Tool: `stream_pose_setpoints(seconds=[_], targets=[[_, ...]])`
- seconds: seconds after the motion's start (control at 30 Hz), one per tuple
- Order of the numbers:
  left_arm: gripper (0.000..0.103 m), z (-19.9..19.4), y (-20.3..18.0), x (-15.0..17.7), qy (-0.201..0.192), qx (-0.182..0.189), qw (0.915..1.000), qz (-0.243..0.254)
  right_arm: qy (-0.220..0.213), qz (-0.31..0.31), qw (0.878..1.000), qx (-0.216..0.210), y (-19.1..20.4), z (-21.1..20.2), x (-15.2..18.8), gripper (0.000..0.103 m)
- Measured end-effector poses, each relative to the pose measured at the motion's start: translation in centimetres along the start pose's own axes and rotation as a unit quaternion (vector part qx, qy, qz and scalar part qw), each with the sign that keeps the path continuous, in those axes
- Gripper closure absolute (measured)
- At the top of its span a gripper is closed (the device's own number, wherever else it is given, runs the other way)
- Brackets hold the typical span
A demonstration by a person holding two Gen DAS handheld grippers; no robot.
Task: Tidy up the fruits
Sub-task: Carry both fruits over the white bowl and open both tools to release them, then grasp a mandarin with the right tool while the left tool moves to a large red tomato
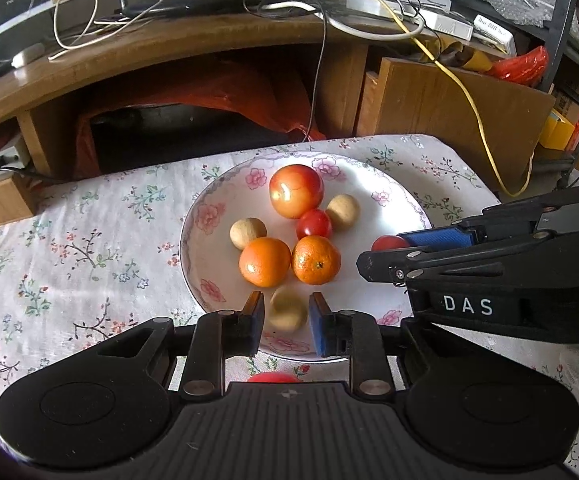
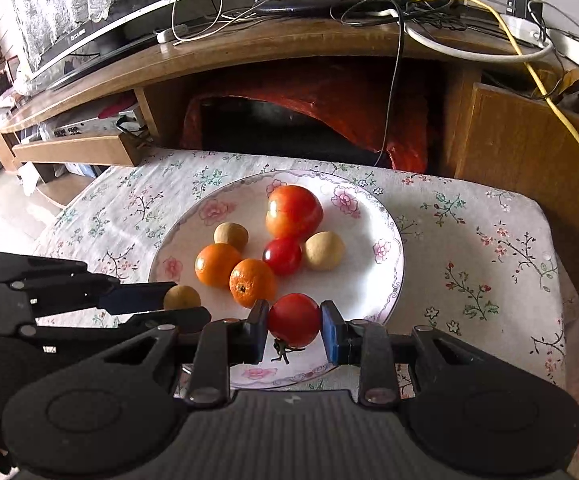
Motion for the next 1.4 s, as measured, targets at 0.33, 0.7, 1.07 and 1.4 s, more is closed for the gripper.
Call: stream_pose_setpoints(seconds=[0.33, 0.7, 1.07, 1.4], targets=[[0.052, -0.9, -0.8, -0.3, -0.015, 0.002, 0.9998, 0.010, -0.016, 0.012, 1.000, -0.010, 0.1, -0.7, -0.4, 0.074], [0.050, -1.6, 0.3, 0.0, -0.016, -0.007, 0.9998, -0.004, -0.031, 0.017, 0.999, -0.003, 0.2, -1.8, -0.6, 0.074], [0.047, -3.2, 2.0, 1.5, -0.006, -0.027, 0.9995, -0.018, -0.026, 0.007, 1.000, -0.013, 2.0, -3.3, 0.8, 0.074], [0.044, -4.5, 3.6, 2.5, -0.003, -0.033, 0.9986, -0.042, -0.004, -0.014, 0.999, -0.037, 4.9, -4.1, 3.5, 0.074]])
Point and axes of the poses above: each gripper's, at about its wrist camera, not at the fingertips, and z roughly the way its jaws point, y to its left, x to its underside, the point moved 5 cm from there along z, roughly the way its jaws point, and after that the axes turned 2 degrees about -x, right-handed, at the moved point
